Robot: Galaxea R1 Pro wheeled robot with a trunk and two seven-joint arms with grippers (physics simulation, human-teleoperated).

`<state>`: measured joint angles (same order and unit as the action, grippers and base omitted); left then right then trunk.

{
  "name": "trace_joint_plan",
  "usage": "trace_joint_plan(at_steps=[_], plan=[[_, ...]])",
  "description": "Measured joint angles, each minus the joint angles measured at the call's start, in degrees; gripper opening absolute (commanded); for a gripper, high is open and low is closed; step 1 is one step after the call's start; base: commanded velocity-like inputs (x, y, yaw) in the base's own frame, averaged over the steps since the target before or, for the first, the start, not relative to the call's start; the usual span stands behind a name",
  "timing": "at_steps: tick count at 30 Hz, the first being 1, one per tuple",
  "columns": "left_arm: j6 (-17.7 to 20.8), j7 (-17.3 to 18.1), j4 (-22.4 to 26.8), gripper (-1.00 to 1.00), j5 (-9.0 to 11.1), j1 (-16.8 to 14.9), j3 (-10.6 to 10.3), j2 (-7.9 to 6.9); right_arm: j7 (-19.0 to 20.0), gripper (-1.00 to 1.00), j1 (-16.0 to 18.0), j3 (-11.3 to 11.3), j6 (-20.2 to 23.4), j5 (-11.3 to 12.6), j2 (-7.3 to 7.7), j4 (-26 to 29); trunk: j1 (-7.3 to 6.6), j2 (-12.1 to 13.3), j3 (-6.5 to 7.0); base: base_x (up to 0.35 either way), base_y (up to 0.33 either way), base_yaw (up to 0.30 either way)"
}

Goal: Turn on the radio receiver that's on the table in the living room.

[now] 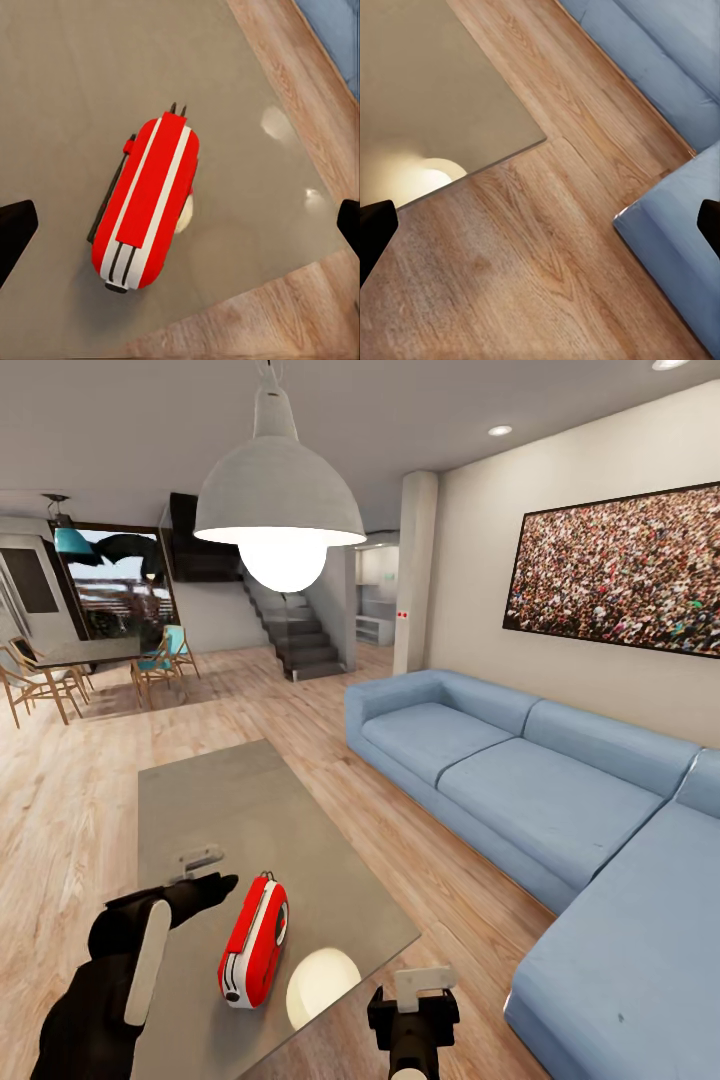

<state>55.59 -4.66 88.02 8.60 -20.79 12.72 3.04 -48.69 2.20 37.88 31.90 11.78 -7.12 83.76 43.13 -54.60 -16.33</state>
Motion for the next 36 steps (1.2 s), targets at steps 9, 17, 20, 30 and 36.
trace_joint_plan(at_steps=[9,17,20,30,36], plan=[[1.33,0.00,-1.28,1.00,-0.19,-1.90,-2.00,-0.07,0.00,1.00,0.00,0.00,0.03,0.00,0.00,0.00,0.00,0.00,0.00,0.000,0.000,0.000],[1.71,-0.08,-11.04,1.00,-0.28,-7.83,-2.02,-0.32,0.00,1.00,0.00,0.00,0.05,0.00,0.00,-0.02,0.00,0.00,0.00,0.000,0.000,0.000],[1.76,-0.09,-12.86,1.00,-0.30,-10.08,-1.97,-0.40,0.00,1.00,0.00,0.00,0.02,0.00,0.00,-0.04,0.00,0.00,0.00,0.000,0.000,0.000],[1.66,-0.17,-23.39,1.00,-0.37,-16.57,-1.81,-0.67,0.00,1.00,0.00,0.00,0.01,0.01,0.00,-0.09,0.00,0.00,0.00,0.000,0.000,0.000],[1.81,-0.08,-24.67,1.00,-0.50,-17.10,1.04,-0.84,0.00,1.00,0.00,0.08,0.00,0.02,-0.05,-0.52,0.00,0.00,0.00,0.000,0.000,0.000]])
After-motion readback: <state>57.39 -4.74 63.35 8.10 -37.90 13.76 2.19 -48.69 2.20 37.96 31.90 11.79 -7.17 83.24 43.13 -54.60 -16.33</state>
